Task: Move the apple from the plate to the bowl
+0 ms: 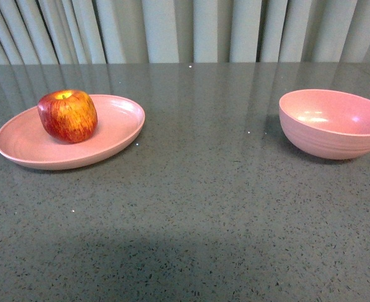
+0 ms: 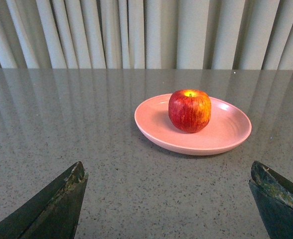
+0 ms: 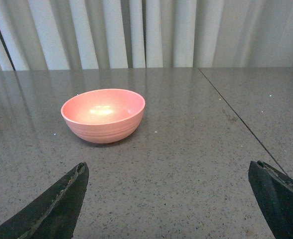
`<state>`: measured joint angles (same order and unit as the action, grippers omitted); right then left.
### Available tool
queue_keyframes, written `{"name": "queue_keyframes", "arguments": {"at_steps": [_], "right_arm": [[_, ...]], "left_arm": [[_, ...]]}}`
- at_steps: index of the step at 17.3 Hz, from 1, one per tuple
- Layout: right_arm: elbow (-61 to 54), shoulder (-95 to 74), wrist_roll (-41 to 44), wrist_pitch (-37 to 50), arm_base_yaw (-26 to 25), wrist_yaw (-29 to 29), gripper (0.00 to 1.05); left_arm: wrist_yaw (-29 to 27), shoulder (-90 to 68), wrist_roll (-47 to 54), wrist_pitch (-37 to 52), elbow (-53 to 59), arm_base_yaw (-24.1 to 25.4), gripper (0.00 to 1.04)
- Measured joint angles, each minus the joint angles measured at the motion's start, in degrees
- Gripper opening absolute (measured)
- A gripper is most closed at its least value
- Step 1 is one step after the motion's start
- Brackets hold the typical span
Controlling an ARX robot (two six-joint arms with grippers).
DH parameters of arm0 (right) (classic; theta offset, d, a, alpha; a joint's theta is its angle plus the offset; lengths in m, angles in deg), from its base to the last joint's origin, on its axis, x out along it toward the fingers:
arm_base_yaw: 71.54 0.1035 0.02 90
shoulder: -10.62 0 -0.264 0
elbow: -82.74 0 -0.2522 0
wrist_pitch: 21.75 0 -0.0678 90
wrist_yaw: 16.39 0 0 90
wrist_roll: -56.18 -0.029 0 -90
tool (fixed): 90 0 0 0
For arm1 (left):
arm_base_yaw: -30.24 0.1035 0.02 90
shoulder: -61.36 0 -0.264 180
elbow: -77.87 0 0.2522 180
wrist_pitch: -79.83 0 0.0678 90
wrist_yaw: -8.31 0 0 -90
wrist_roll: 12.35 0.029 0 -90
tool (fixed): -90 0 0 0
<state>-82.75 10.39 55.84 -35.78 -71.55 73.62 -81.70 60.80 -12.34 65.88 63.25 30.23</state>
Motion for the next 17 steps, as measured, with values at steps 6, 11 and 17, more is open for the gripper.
{"name": "queue_keyframes", "arguments": {"at_steps": [6, 11, 17], "right_arm": [[0.0, 0.0, 0.02, 0.0, 0.0, 0.0, 0.98], [1.7, -2.4, -1.9, -6.71, -1.7, 3.5, 0.98], [6.71, -13.38, -5.22, 0.15, -10.86, 12.94, 0.98]], "left_arm": [[0.0, -0.02, 0.0, 0.0, 0.02, 0.0, 0.98], [0.0, -0.02, 0.0, -0.02, 0.02, 0.0, 0.98], [0.0, -0.02, 0.0, 0.0, 0.0, 0.0, 0.98]]}}
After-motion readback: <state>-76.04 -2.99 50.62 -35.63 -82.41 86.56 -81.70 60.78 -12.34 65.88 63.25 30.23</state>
